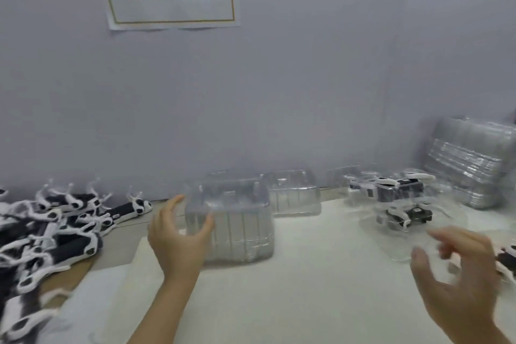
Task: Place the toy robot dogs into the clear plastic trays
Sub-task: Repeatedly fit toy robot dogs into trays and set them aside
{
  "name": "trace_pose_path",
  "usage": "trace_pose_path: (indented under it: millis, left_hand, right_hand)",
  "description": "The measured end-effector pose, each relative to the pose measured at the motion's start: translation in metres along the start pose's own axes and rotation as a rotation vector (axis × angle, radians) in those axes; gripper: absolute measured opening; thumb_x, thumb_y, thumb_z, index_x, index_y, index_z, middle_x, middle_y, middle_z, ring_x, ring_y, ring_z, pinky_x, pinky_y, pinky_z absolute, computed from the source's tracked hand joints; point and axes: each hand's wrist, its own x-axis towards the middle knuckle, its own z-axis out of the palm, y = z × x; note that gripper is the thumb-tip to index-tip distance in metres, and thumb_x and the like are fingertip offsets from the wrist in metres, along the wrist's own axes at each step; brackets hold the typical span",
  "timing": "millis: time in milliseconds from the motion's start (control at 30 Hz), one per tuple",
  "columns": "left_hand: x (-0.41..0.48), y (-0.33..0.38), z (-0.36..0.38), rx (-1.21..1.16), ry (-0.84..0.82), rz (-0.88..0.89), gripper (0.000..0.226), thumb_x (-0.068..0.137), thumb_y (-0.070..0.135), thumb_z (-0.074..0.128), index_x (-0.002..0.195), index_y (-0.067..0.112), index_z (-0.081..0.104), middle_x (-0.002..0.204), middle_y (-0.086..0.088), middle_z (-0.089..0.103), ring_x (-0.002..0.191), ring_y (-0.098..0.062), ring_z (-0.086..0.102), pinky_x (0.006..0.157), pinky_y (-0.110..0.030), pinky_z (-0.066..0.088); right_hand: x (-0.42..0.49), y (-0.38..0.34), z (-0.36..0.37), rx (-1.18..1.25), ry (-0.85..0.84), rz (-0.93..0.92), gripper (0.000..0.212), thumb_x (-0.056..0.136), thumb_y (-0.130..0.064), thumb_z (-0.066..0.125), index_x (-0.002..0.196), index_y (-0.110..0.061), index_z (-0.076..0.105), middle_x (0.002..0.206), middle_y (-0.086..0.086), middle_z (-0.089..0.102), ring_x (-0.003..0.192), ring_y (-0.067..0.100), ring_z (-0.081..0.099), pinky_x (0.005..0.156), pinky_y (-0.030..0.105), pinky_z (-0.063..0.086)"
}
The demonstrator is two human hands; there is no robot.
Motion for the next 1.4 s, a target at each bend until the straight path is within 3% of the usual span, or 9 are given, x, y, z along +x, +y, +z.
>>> trace_pose_path:
  millis: [200,300,367,467,633,833,1000,1300,1400]
  left_hand:
    - [0.001,-0.056,0.009,-0.308,-0.507,-0.409,0.148,0.031,0.036,0.098,0.154,0.023,0.018,0.157,0.006,0.026,0.142,-0.01,0.029,0.112,-0.03,0.033]
    - [-0.013,-0.072,0.02,-0.4,-0.502,-0.457,0.136,0.032,0.026,0.1,0.15,0.015,0.032,0.138,-0.005,0.054,0.109,0.001,0.061,0.066,-0.013,0.054]
    - [-0.016,-0.079,0.025,-0.419,-0.465,-0.471,0.127,0.038,0.019,0.1,0.148,0.014,0.038,0.124,-0.005,0.062,0.091,0.002,0.066,0.054,-0.012,0.051]
    - [-0.017,-0.082,0.026,-0.397,-0.444,-0.492,0.119,0.045,0.022,0.1,0.147,0.018,0.04,0.121,-0.006,0.061,0.095,-0.008,0.062,0.054,-0.01,0.049]
    - [-0.017,-0.083,0.024,-0.343,-0.448,-0.5,0.117,0.043,0.04,0.098,0.143,0.018,0.041,0.116,0.002,0.062,0.097,-0.011,0.06,0.066,-0.009,0.048]
    - [-0.023,-0.08,0.023,-0.323,-0.454,-0.509,0.121,0.037,0.058,0.093,0.14,0.019,0.043,0.12,0.002,0.064,0.116,-0.02,0.058,0.096,-0.039,0.052]
    - [-0.024,-0.077,0.022,-0.315,-0.453,-0.498,0.111,0.042,0.05,0.095,0.136,0.019,0.045,0.093,0.021,0.07,0.087,0.006,0.063,0.067,-0.01,0.049]
    - [-0.026,-0.074,0.017,-0.335,-0.486,-0.475,0.11,0.047,0.037,0.098,0.14,0.02,0.042,0.106,0.019,0.068,0.101,-0.002,0.063,0.076,-0.015,0.052]
    - [-0.027,-0.076,0.015,-0.273,-0.529,-0.455,0.088,0.039,0.048,0.095,0.114,0.039,0.05,0.103,0.02,0.067,0.096,0.0,0.065,0.073,-0.015,0.05]
  right_hand:
    - [-0.001,-0.059,0.165,-0.084,-0.566,-0.368,0.025,0.081,-0.021,0.076,0.104,-0.01,0.072,0.106,0.007,0.068,0.096,0.023,0.065,0.08,0.033,0.054]
    - [-0.003,-0.071,0.225,-0.305,-0.962,-0.362,0.051,0.089,-0.05,0.062,0.129,-0.018,0.058,0.122,0.002,0.063,0.112,0.026,0.059,0.093,0.037,0.041]
    - [-0.001,-0.071,0.251,-0.491,-1.072,-0.437,0.054,0.089,-0.067,0.047,0.114,-0.02,0.056,0.107,-0.001,0.064,0.097,0.024,0.061,0.075,0.033,0.036]
    - [0.007,-0.066,0.265,-0.528,-1.069,-0.535,0.057,0.087,-0.075,0.035,0.088,-0.019,0.044,0.085,-0.004,0.06,0.068,0.019,0.053,0.053,0.03,0.025]
    - [0.008,-0.053,0.264,-0.434,-1.012,-0.608,0.058,0.084,-0.077,0.031,0.082,-0.021,0.044,0.08,-0.005,0.063,0.067,0.017,0.058,0.054,0.029,0.029]
    - [0.009,-0.049,0.257,-0.305,-0.945,-0.58,0.067,0.076,-0.08,0.03,0.076,-0.019,0.057,0.069,-0.005,0.063,0.059,0.016,0.058,0.047,0.025,0.026]
    - [0.014,-0.053,0.257,-0.348,-0.954,-0.555,0.066,0.075,-0.082,0.032,0.082,-0.022,0.061,0.073,-0.007,0.067,0.066,0.013,0.062,0.055,0.025,0.039]
    - [0.024,-0.066,0.251,-0.509,-1.152,-0.623,0.064,0.077,-0.08,0.046,0.105,-0.023,0.048,0.092,-0.01,0.062,0.075,0.017,0.06,0.05,0.026,0.026]
    - [0.011,-0.064,0.251,-0.599,-1.171,-0.684,0.075,0.067,-0.078,0.063,0.108,-0.02,0.043,0.094,-0.005,0.061,0.074,0.02,0.059,0.049,0.028,0.022]
